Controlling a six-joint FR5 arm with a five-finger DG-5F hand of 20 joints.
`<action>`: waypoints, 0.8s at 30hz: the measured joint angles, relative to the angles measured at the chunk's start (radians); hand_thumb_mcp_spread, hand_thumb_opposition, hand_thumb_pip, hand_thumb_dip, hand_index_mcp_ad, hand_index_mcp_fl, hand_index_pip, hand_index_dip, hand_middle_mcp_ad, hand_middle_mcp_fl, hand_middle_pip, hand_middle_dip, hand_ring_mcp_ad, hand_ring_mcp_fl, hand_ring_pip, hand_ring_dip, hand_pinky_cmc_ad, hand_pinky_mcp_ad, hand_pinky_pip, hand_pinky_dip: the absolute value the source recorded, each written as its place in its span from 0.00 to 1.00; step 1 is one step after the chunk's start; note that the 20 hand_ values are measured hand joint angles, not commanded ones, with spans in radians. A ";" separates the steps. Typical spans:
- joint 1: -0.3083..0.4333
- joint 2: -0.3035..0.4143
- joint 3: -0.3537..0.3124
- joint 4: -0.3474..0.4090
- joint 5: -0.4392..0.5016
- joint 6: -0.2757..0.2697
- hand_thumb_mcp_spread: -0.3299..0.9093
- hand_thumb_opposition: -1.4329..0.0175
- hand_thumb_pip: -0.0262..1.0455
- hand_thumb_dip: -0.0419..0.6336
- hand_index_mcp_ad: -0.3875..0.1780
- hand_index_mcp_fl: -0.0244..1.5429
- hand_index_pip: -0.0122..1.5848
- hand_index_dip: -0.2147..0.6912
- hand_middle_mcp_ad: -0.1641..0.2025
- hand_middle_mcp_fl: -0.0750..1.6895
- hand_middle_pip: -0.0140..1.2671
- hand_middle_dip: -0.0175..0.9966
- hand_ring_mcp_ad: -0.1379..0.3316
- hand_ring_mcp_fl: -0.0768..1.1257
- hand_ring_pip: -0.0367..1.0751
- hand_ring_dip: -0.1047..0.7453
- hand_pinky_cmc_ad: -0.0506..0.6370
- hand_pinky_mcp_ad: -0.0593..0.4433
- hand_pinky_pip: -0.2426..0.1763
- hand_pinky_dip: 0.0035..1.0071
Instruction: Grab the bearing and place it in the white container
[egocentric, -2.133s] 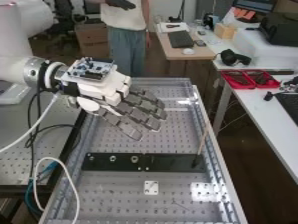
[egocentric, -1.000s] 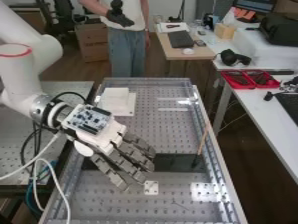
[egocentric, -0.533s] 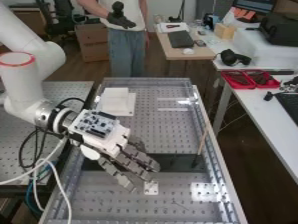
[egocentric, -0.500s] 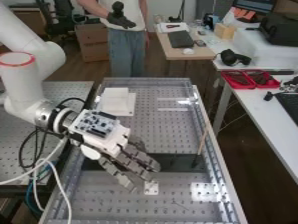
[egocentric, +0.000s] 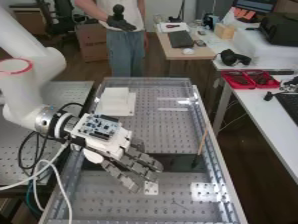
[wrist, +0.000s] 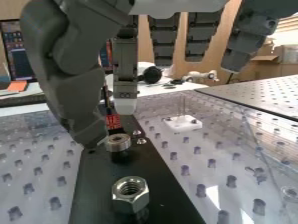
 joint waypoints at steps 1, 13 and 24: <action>-0.002 -0.001 0.001 -0.001 -0.005 -0.005 0.65 0.42 0.55 0.46 0.52 0.01 0.89 0.48 0.70 0.05 0.11 0.26 0.60 0.05 0.12 0.24 0.56 0.69 0.44 0.18; -0.046 -0.024 0.022 0.014 -0.131 -0.090 0.65 0.40 0.55 0.48 0.52 0.01 0.90 0.48 0.67 0.05 0.11 0.26 0.56 0.06 0.12 0.24 0.56 0.69 0.44 0.18; -0.069 -0.044 0.037 0.038 -0.172 -0.101 0.67 0.40 0.55 0.48 0.50 0.01 0.92 0.48 0.68 0.04 0.11 0.26 0.57 0.05 0.12 0.24 0.56 0.69 0.44 0.18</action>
